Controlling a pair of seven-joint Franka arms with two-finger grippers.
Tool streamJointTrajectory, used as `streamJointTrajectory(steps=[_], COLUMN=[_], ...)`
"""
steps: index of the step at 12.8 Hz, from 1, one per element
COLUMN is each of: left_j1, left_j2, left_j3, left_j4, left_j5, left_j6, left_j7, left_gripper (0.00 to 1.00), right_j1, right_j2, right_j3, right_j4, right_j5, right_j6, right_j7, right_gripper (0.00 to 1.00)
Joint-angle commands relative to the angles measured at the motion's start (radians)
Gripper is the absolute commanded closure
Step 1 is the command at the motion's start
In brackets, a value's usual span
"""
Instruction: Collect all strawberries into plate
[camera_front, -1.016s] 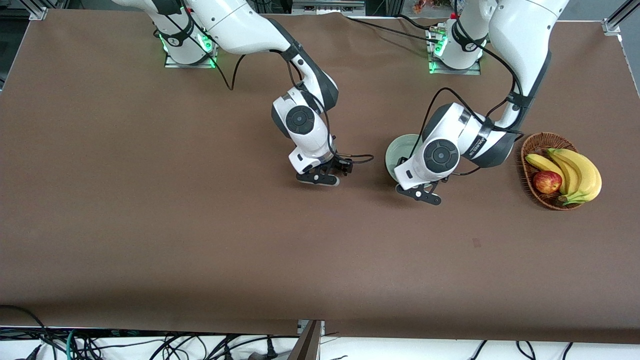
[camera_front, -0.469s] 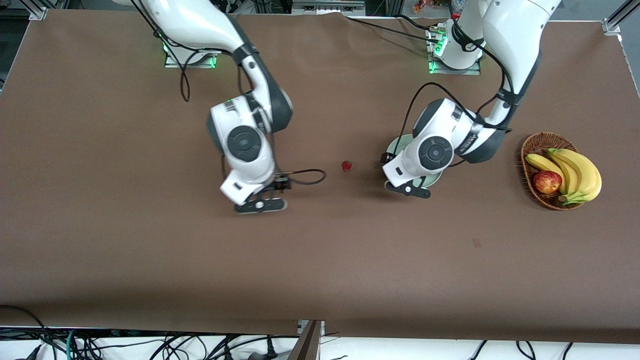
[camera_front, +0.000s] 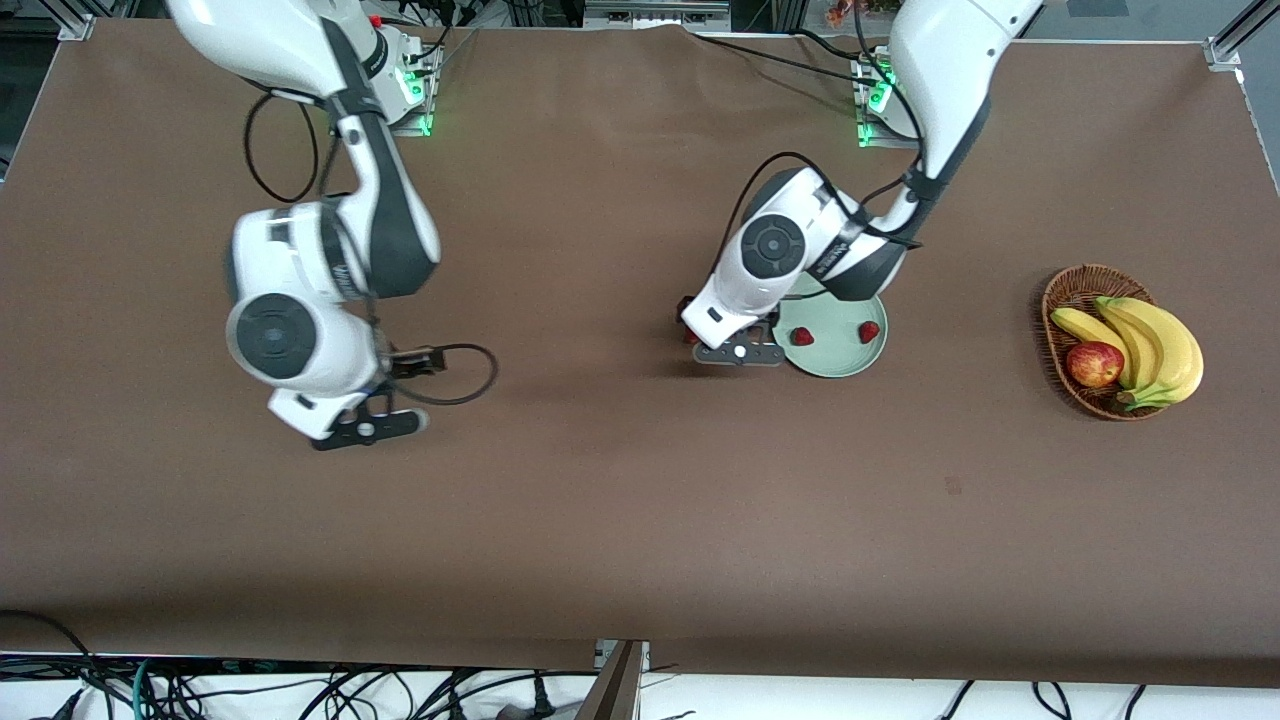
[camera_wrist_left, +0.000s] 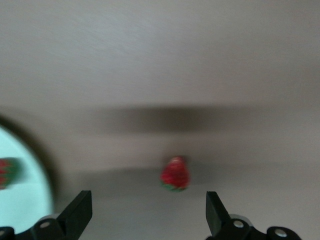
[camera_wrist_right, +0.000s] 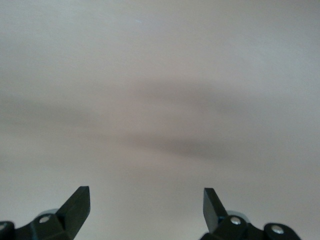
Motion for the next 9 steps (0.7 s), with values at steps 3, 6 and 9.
streamJointTrajectory(steps=[3, 6, 9], left_j1=[-0.032, -0.032, -0.035], left_j2=[0.076, 0.080, 0.080], left_j3=[0.012, 0.012, 0.013], left_j4=[-0.006, -0.019, -0.026], left_j5=[-0.002, 0.003, 0.003], left_j6=[0.153, 0.153, 0.151], left_j7=[-0.036, -0.033, -0.031], left_gripper=[0.00, 0.32, 0.61], right_j1=[-0.242, -0.334, -0.372], right_j2=[-0.192, -0.312, -0.424], right_j3=[0.167, 0.221, 0.273], right_j4=[-0.035, -0.096, -0.162], right_j5=[-0.024, -0.027, -0.142], right_j6=[-0.228, -0.259, -0.266], right_j7=[0.002, -0.005, -0.014], right_gripper=[0.00, 0.00, 0.00])
